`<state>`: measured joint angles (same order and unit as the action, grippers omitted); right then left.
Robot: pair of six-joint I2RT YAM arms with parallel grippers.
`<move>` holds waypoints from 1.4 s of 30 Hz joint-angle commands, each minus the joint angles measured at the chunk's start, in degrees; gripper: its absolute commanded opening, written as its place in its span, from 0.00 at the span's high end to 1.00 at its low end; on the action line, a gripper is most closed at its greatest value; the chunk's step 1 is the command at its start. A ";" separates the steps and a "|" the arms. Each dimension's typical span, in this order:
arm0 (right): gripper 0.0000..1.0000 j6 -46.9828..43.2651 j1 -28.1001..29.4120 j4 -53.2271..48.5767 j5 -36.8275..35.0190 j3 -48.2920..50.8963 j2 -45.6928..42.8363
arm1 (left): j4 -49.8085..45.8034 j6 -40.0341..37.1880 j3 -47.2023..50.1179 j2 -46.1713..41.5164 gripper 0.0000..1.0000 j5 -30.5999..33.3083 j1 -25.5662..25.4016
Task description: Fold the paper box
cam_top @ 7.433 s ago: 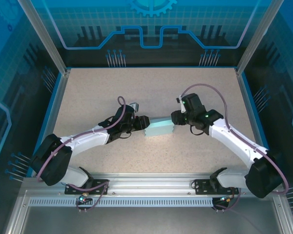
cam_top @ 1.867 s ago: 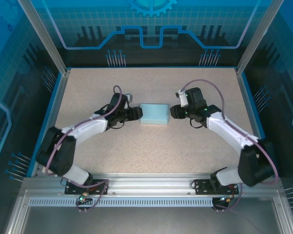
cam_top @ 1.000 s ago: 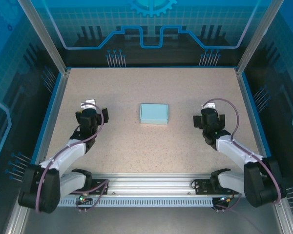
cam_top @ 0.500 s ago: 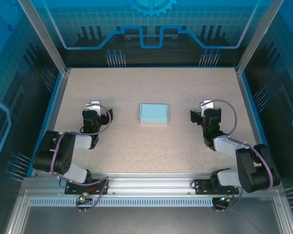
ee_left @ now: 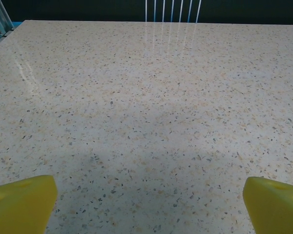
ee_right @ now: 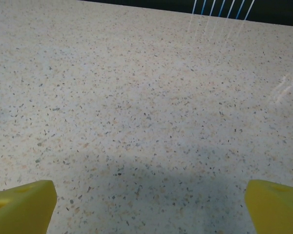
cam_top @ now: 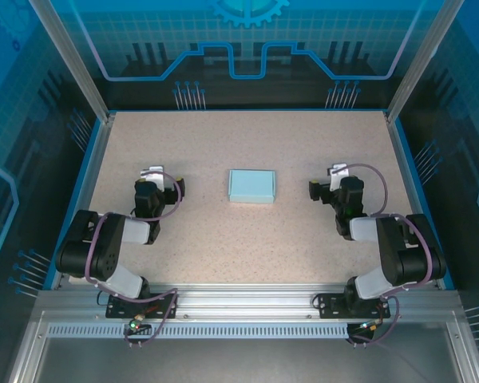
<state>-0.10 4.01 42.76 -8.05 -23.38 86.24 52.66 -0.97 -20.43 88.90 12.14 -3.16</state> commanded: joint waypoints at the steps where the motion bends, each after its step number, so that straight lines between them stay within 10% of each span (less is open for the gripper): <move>1: 0.00 0.45 -0.53 0.92 2.67 -1.01 -0.10 | 1.94 0.71 -0.58 0.13 0.01 0.51 0.44; 42: 0.00 -0.42 -0.19 0.31 3.43 -1.41 -0.01 | 1.83 0.70 -0.67 0.16 0.01 0.50 0.44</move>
<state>-0.10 4.03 42.85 -6.15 -23.38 86.24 52.69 -0.99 -20.43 88.90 12.14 -3.16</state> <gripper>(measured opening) 0.999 0.989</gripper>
